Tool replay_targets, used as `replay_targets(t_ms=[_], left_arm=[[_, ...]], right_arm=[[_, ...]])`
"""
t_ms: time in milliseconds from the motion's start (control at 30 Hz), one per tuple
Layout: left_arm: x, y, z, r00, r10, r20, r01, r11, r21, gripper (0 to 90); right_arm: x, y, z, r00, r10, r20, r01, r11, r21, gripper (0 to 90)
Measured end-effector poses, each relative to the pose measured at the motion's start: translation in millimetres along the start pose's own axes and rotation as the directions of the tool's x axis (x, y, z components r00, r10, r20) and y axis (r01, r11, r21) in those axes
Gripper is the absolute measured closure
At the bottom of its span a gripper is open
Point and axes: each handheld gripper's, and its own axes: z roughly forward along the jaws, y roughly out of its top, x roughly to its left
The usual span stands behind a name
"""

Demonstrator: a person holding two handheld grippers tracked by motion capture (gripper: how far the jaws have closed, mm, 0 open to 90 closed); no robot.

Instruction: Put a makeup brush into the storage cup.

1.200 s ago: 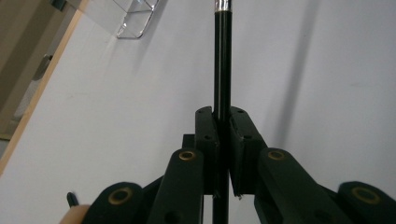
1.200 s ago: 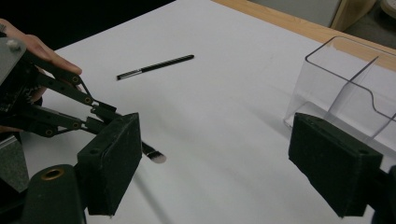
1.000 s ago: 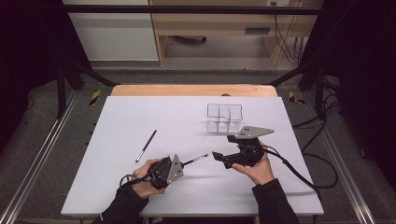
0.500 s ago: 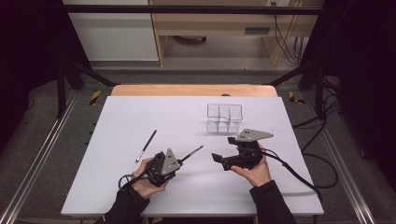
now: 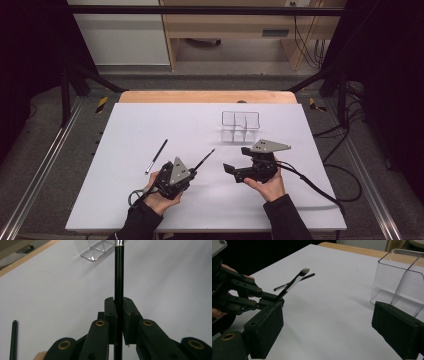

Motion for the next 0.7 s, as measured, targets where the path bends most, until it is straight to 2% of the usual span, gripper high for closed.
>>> replay_targets(t_ms=[267,467,700], left_arm=[[-0.2,2.8,-0.2,0.9975,-0.07,0.006,0.07,0.997,-0.033,82.9],[-0.5,8.6,-1.3,0.9924,-0.123,-0.002,0.122,0.9902,-0.067,83.0],[-0.5,14.5,0.0,0.9874,-0.158,-0.011,0.156,0.9821,-0.106,83.0]], right_arm=[[0.5,1.7,1.5,0.9986,0.051,-0.01,-0.052,0.998,-0.046,10.8],[0.2,6.4,-0.4,0.9942,0.107,-0.016,-0.108,0.988,-0.106,11.8],[1.6,12.1,4.2,0.9928,0.119,-0.01,-0.119,0.985,-0.123,11.9]])
